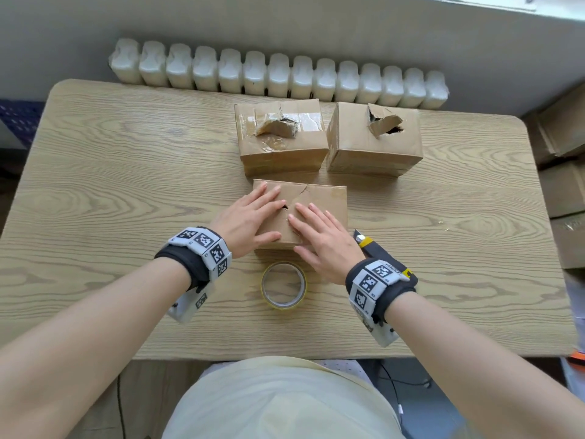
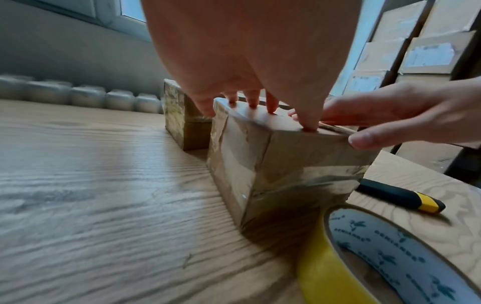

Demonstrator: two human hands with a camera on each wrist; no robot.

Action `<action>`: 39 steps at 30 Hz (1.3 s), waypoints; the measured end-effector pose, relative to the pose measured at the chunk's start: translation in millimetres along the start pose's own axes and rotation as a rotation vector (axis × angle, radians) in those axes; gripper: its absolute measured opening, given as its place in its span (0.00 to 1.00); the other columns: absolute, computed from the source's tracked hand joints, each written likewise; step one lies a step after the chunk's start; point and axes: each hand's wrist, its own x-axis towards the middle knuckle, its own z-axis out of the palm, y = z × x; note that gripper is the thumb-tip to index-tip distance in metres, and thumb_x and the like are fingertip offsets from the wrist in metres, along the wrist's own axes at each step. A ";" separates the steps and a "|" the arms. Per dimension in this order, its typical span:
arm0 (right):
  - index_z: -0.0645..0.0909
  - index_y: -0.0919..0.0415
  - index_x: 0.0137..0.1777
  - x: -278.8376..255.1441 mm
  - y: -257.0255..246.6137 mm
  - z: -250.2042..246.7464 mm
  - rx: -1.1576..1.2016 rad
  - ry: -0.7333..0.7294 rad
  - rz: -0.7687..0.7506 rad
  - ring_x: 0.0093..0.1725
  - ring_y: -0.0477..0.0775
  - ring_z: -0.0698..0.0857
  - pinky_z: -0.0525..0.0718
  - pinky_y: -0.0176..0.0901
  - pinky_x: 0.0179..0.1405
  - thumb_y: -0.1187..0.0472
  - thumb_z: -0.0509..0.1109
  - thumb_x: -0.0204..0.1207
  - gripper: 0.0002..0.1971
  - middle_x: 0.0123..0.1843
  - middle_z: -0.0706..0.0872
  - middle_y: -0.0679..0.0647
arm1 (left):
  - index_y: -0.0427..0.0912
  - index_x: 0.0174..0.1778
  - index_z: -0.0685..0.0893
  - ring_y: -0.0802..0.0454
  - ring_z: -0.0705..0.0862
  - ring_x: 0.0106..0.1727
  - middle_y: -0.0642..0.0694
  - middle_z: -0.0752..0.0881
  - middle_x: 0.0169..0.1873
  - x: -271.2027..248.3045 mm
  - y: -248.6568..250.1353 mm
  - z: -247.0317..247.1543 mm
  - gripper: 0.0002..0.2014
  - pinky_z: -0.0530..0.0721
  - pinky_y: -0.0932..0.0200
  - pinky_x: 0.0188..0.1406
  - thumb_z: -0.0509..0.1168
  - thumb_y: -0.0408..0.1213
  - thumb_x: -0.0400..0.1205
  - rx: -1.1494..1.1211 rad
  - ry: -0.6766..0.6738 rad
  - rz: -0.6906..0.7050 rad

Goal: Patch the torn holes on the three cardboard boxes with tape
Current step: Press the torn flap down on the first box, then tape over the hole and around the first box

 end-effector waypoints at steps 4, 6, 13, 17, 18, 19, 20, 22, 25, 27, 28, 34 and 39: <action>0.60 0.55 0.82 -1.2 -4.6 0.6 0.017 0.009 0.031 0.84 0.54 0.55 0.50 0.51 0.83 0.50 0.63 0.81 0.31 0.84 0.58 0.52 | 0.38 0.69 0.76 0.41 0.72 0.74 0.38 0.77 0.71 -26.1 7.6 8.0 0.28 0.71 0.46 0.74 0.60 0.54 0.80 0.108 0.199 0.146; 0.59 0.53 0.82 -2.2 -6.3 5.8 -0.029 0.019 0.033 0.84 0.55 0.54 0.50 0.52 0.82 0.51 0.63 0.81 0.30 0.84 0.57 0.52 | 0.38 0.58 0.83 0.39 0.81 0.59 0.37 0.84 0.57 -43.7 9.5 21.8 0.19 0.80 0.45 0.60 0.60 0.49 0.81 0.217 0.302 0.327; 0.66 0.53 0.78 2.8 -9.2 9.4 -0.063 0.083 0.063 0.81 0.57 0.60 0.56 0.54 0.80 0.45 0.65 0.78 0.30 0.82 0.64 0.54 | 0.47 0.42 0.84 0.47 0.83 0.51 0.50 0.86 0.43 -64.8 12.6 79.2 0.13 0.72 0.51 0.58 0.60 0.52 0.77 0.337 0.010 0.524; 0.67 0.55 0.77 10.8 -14.1 9.3 -0.029 0.118 0.110 0.80 0.57 0.61 0.56 0.54 0.81 0.44 0.64 0.78 0.30 0.81 0.64 0.57 | 0.51 0.35 0.86 0.47 0.86 0.52 0.53 0.87 0.36 -57.6 15.1 95.7 0.06 0.69 0.49 0.61 0.70 0.48 0.69 0.366 -0.080 0.471; 0.66 0.55 0.78 10.7 -14.8 9.5 -0.016 0.113 0.118 0.81 0.57 0.60 0.54 0.53 0.81 0.44 0.64 0.78 0.30 0.81 0.63 0.57 | 0.51 0.32 0.86 0.47 0.86 0.50 0.53 0.86 0.34 -56.6 15.5 98.0 0.04 0.69 0.49 0.59 0.72 0.45 0.68 0.361 -0.070 0.464; 0.64 0.55 0.78 10.2 -14.9 9.8 0.000 0.108 0.122 0.82 0.56 0.59 0.52 0.53 0.82 0.44 0.64 0.79 0.31 0.82 0.62 0.57 | 0.51 0.31 0.85 0.47 0.86 0.49 0.53 0.86 0.33 -56.2 16.0 98.9 0.03 0.69 0.50 0.58 0.72 0.43 0.69 0.353 -0.053 0.459; 0.64 0.55 0.79 9.3 -14.9 10.0 0.018 0.100 0.123 0.82 0.56 0.57 0.50 0.51 0.83 0.45 0.64 0.79 0.31 0.82 0.61 0.56 | 0.50 0.31 0.84 0.47 0.86 0.48 0.53 0.86 0.32 -56.7 16.4 98.6 0.04 0.70 0.50 0.58 0.69 0.43 0.72 0.330 -0.038 0.452; 0.62 0.54 0.80 8.0 -14.2 9.2 0.061 0.080 0.122 0.83 0.55 0.55 0.46 0.48 0.83 0.48 0.65 0.79 0.31 0.83 0.59 0.55 | 0.49 0.32 0.82 0.48 0.86 0.47 0.52 0.85 0.31 -61.0 17.0 95.1 0.11 0.75 0.49 0.57 0.58 0.45 0.77 0.257 -0.004 0.430; 0.60 0.53 0.81 8.2 -10.2 3.3 0.104 0.024 0.121 0.84 0.52 0.52 0.44 0.45 0.82 0.50 0.66 0.80 0.32 0.84 0.56 0.52 | 0.44 0.37 0.78 0.46 0.85 0.42 0.48 0.85 0.34 -73.2 19.0 81.1 0.13 0.85 0.54 0.47 0.54 0.47 0.80 0.117 0.053 0.375; 0.59 0.52 0.82 8.7 -8.0 -1.9 0.127 -0.021 0.121 0.84 0.51 0.51 0.45 0.45 0.82 0.51 0.66 0.80 0.32 0.85 0.55 0.51 | 0.41 0.40 0.78 0.45 0.83 0.40 0.46 0.83 0.36 -84.1 16.5 69.5 0.14 0.85 0.55 0.40 0.55 0.48 0.80 0.045 0.106 0.325; 0.59 0.52 0.82 9.5 -7.6 -4.7 0.131 -0.043 0.118 0.84 0.50 0.50 0.45 0.45 0.82 0.51 0.66 0.80 0.32 0.85 0.54 0.50 | 0.41 0.41 0.78 0.45 0.83 0.39 0.46 0.83 0.36 -90.1 14.0 61.5 0.14 0.84 0.56 0.38 0.55 0.48 0.80 0.036 0.142 0.305; 0.57 0.48 0.82 9.2 -4.1 -8.4 0.060 -0.129 0.089 0.84 0.49 0.48 0.46 0.45 0.82 0.52 0.63 0.82 0.30 0.85 0.49 0.47 | 0.44 0.44 0.70 0.50 0.78 0.31 0.48 0.80 0.33 -113.6 5.4 16.5 0.13 0.76 0.60 0.24 0.50 0.51 0.83 0.025 0.295 0.266; 0.62 0.50 0.80 10.4 -5.3 -11.9 0.099 -0.112 0.086 0.84 0.51 0.52 0.49 0.47 0.82 0.52 0.66 0.80 0.30 0.85 0.53 0.48 | 0.40 0.48 0.73 0.47 0.80 0.32 0.45 0.82 0.35 -117.0 -2.5 -15.9 0.11 0.79 0.55 0.25 0.57 0.46 0.80 0.021 0.400 0.243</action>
